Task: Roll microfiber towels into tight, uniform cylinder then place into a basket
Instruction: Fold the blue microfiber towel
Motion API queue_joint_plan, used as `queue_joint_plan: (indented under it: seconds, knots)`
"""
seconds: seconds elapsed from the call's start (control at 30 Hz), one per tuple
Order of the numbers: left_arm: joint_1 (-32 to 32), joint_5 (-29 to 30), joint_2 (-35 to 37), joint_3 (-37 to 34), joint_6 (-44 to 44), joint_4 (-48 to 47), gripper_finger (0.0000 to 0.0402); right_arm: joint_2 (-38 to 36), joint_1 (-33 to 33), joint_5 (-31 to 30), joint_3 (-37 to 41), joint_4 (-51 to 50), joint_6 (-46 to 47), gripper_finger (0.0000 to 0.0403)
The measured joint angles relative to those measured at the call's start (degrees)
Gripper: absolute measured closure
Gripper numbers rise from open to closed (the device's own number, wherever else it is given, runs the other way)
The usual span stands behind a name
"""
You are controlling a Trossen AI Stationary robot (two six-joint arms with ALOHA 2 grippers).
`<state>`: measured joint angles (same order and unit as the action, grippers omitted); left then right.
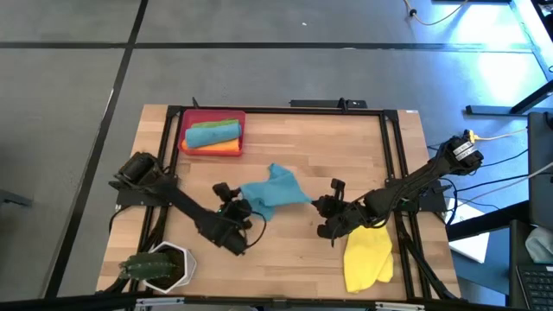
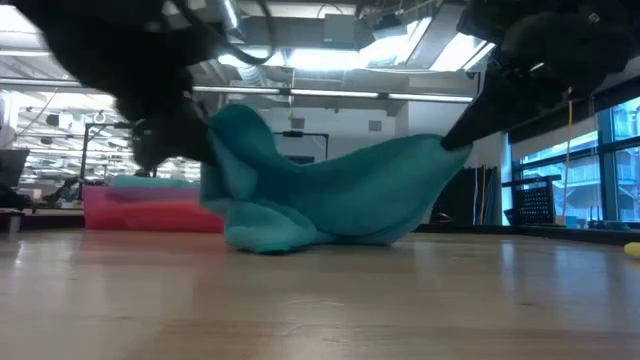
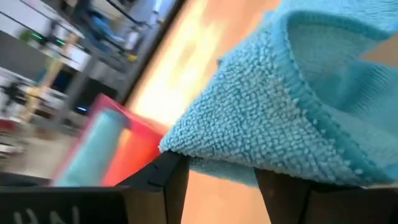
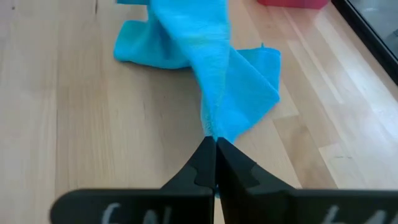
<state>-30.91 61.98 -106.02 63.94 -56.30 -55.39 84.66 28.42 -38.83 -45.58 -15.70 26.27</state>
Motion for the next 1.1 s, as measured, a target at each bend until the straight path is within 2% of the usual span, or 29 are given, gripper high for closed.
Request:
queue_joint_plan:
  seconds: [0.2, 0.37, 0.5, 0.63, 0.8, 1.1]
  knots:
    - [-3.98, -4.72, 1.07, -2.79, -3.53, 7.44, 0.0239, 0.0, -0.11, 0.02, 0.0, 0.34, 0.04, 0.0397]
    - [-5.62, -7.1, 1.07, -2.87, -5.92, 7.5, 0.0227, 0.0, -0.11, 0.04, 0.0, 1.49, 0.21, 0.0397]
    - [-7.75, -8.97, 1.12, -2.88, -10.93, 8.31, 0.0208, 0.0, -0.11, 0.04, 0.0, 2.49, 0.42, 0.0397]
    - [-12.05, -8.13, 1.12, -2.89, -17.49, 13.69, 0.0192, 0.0, -0.11, 0.01, 0.0, 4.0, 0.45, 0.0397]
    - [-16.89, -0.53, -0.05, -2.86, -23.95, 28.27, 0.018, 0.0, -0.11, -0.02, 0.0, 7.59, 0.31, 0.0397]
    - [-15.96, 2.06, -12.75, -2.86, -24.36, 62.27, 0.0179, 0.0, -0.11, 3.53, 0.0, 10.23, 0.54, 0.0397]
